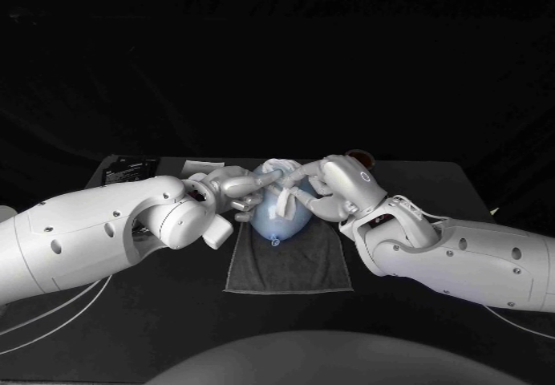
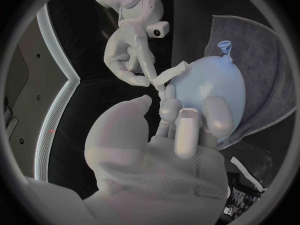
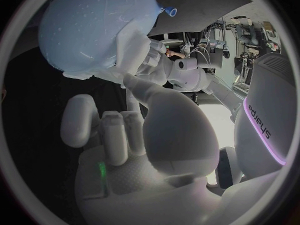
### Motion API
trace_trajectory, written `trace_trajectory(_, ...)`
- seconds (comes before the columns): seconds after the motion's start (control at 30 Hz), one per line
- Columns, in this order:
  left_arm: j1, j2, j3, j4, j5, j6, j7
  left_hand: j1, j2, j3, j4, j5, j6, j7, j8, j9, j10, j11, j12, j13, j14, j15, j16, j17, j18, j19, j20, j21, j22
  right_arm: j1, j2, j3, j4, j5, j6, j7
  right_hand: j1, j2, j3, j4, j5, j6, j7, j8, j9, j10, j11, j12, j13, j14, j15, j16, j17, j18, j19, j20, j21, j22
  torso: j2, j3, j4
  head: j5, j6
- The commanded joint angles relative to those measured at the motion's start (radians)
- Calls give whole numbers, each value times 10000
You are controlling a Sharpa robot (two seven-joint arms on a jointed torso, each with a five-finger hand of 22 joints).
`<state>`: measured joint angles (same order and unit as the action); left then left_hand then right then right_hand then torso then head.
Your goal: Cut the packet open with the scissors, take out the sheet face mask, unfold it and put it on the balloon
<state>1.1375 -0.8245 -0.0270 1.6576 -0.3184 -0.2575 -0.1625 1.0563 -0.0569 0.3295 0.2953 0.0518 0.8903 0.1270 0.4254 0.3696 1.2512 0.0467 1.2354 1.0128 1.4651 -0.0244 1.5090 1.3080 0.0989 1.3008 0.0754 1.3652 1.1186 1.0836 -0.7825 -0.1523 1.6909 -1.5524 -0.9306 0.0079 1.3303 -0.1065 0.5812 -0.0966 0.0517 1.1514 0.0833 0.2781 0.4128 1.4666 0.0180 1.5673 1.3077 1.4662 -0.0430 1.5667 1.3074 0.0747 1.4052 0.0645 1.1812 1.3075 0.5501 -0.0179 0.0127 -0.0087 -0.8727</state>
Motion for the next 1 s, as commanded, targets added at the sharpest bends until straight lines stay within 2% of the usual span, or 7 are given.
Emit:
trace_trajectory(0.03,6,40,-1,-15,792,208,259,-49,-36,-69,-27,-35,63,-5,-68,-12,56,11,29,6,631,62,35,1011,-52,-5,33,-22,-12,8,35,11,-5,-17,-43,130,-44,59,46,6,-32,-23,19,20,20,1042,-76,35,2631,1046,-42,41,2634,38,5,-31,12,1596,-2,2,-3,-13,1)
trace_trajectory(0.23,15,86,-1,-66,937,330,131,323,66,-96,-50,-34,166,-38,-44,-29,85,-17,53,59,636,41,43,1038,-53,-3,22,-20,1,8,64,11,27,-11,-277,247,-45,60,56,4,-32,-26,19,26,24,1042,-76,35,2631,1046,-43,41,2634,33,16,-32,39,1604,1,12,-8,-35,1)
trace_trajectory(0.4,25,132,-1,-117,1042,465,23,396,6,-179,-50,-38,190,-44,-43,-37,69,-23,38,43,631,35,37,1023,-51,-10,16,-26,-8,7,81,12,50,45,-478,373,-45,60,56,4,-32,-26,19,26,24,1042,-76,35,2631,1046,-43,41,2634,33,16,-32,39,1604,2,18,-15,-46,1)
trace_trajectory(0.47,28,147,-1,-140,1132,550,39,647,-18,-233,-77,-40,206,-46,-53,-56,80,-35,49,72,630,28,37,1027,-52,-12,6,-27,-2,6,90,13,41,60,-519,393,-45,60,56,4,-32,-26,19,26,24,1042,-76,35,2631,1046,-43,41,2634,33,16,-32,39,1604,-2,19,-11,-45,1)
trace_trajectory(0.63,35,162,-1,-181,1341,791,119,1257,-61,-257,-183,-36,192,-21,-102,-105,25,-14,1,25,616,38,24,998,-41,-68,8,-69,-68,6,113,16,-16,97,-543,388,-47,61,80,-3,-32,-32,17,43,33,1042,-77,35,2631,1046,-43,41,2634,34,14,-34,35,1602,-7,14,-2,-15,1)
trace_trajectory(0.8,41,183,-1,-220,1525,993,175,1295,37,-308,-65,-41,206,-7,-123,-129,45,2,21,68,615,53,27,1007,-42,-77,18,-73,-68,6,134,17,-53,119,-489,381,-47,61,80,-3,-32,-32,17,43,33,1042,-77,35,2631,1046,-43,41,2634,34,14,-34,35,1602,-5,9,-4,-9,1)
trace_trajectory(1.0,50,215,-1,-277,1607,1100,163,1396,49,-380,-78,-42,320,-45,-79,-125,82,-22,50,115,616,40,32,1020,-41,-77,19,-73,-61,7,146,18,-96,111,-428,354,-46,60,99,-12,-32,-38,16,55,40,1042,-78,35,2631,1046,-44,41,2634,32,17,-35,43,1605,0,1,3,-30,1)
